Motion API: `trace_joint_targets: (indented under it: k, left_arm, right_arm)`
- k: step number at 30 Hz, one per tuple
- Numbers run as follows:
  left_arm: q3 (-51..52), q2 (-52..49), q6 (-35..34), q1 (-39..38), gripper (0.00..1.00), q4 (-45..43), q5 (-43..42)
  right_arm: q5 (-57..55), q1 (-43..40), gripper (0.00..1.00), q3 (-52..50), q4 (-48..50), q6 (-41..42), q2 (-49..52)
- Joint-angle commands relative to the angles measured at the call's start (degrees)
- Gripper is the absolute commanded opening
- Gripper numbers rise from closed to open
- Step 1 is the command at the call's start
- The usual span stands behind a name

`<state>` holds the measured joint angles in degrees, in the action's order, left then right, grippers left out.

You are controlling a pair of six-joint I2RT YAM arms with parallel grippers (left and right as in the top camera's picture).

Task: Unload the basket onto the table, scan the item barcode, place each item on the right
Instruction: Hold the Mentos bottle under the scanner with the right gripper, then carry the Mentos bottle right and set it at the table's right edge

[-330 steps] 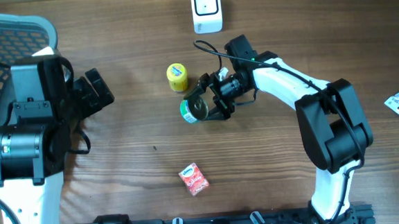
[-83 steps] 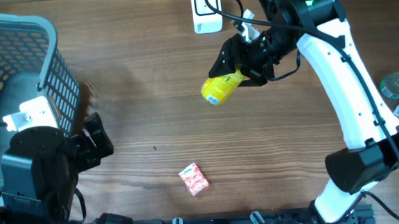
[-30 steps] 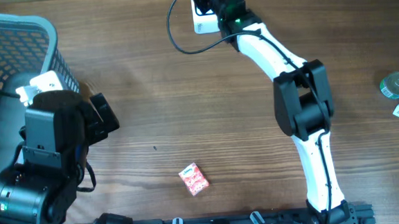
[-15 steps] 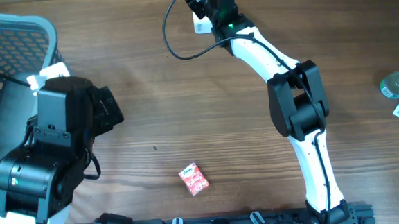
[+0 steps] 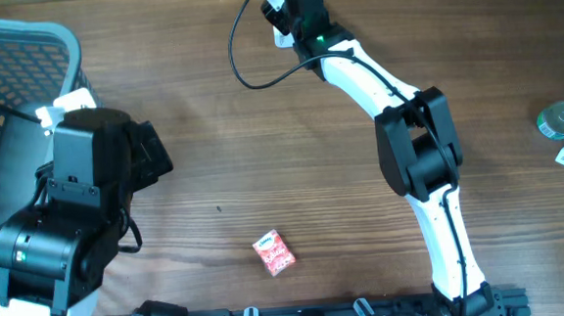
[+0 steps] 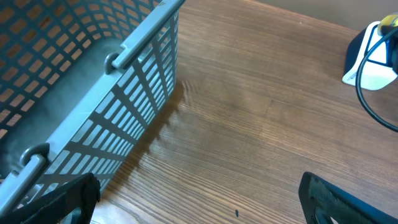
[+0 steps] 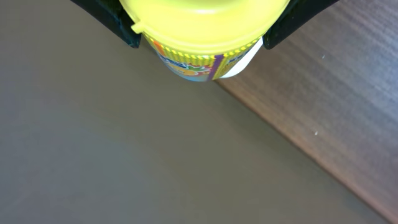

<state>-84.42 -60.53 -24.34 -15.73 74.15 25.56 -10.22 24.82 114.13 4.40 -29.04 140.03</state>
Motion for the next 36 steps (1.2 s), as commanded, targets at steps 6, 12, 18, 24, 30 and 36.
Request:
trace_joint_targets:
  k: [6,12,18,24,30,36]
  left_arm:
    - [0.2,0.1,-0.6,0.2,1.00,-0.2,2.7]
    - [0.2,0.1,-0.6,0.2,1.00,-0.2,2.6]
    - [0.2,0.1,-0.6,0.2,1.00,-0.3,2.6]
    - [0.2,-0.6,0.4,0.1,1.00,-4.3,-2.1]
    - [0.2,-6.0,1.8,0.1,1.00,-6.1,-14.1]
    - [0.2,-15.4,4.6,-1.0,1.00,-6.6,-25.7]
  right_arm:
    - [-4.3,0.0,0.44,0.6,2.4,-8.6,-8.2]
    - [-9.8,-0.8,0.45,0.6,1.7,-9.3,-17.2]
    - [-22.6,-9.8,0.44,0.6,-15.7,4.7,-22.6]
    - [-16.8,-25.2,0.44,0.6,-42.0,27.5,-22.0]
    - [-4.6,-42.5,0.41,0.6,-58.1,38.1,-18.7]
    - [-5.4,-51.2,0.42,0.2,-63.3,40.1,-15.6]
